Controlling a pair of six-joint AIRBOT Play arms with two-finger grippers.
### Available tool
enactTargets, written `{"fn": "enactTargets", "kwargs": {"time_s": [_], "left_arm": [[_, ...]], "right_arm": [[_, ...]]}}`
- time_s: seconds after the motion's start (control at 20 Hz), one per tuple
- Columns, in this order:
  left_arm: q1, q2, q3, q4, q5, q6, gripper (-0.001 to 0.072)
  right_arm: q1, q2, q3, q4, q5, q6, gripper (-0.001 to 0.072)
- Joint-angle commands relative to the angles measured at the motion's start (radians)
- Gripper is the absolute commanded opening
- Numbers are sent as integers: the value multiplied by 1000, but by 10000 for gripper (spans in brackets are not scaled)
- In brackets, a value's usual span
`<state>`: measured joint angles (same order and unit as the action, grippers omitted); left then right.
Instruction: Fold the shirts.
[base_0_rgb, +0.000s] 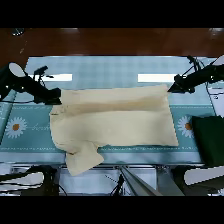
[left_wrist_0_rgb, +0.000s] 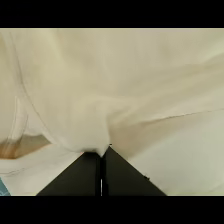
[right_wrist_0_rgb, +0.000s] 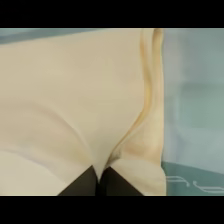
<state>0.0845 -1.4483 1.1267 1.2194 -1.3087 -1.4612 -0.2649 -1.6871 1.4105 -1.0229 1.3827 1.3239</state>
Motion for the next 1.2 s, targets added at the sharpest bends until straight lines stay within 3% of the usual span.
{"fn": "enactTargets", "kwargs": {"time_s": [0.0,0.05,0.1,0.25,0.35,0.5,0.7,1.0,1.15], "left_arm": [[-2,-1,-91,-1,-6,21,84],[-2,0,-88,1,-25,21,445],[3,1,-76,17,-50,29,696],[53,44,-55,91,-130,32,705],[132,111,-128,130,-167,-17,705],[229,220,-298,127,-211,9,705],[259,331,-516,139,-204,-36,705],[247,351,-656,-48,-121,-65,705],[173,351,-690,-101,-75,-66,705]], "right_arm": [[12,1,-104,-16,-55,-3,156],[13,1,-105,-13,-51,0,551],[12,6,-97,-7,-33,-4,623],[-35,59,-58,-30,46,7,622],[-76,138,-80,-97,53,17,622],[-113,296,-254,-95,-48,18,622],[-113,473,-550,89,-200,-44,622],[-113,512,-665,152,-217,-88,621],[-114,512,-665,160,-225,-87,621]]}}
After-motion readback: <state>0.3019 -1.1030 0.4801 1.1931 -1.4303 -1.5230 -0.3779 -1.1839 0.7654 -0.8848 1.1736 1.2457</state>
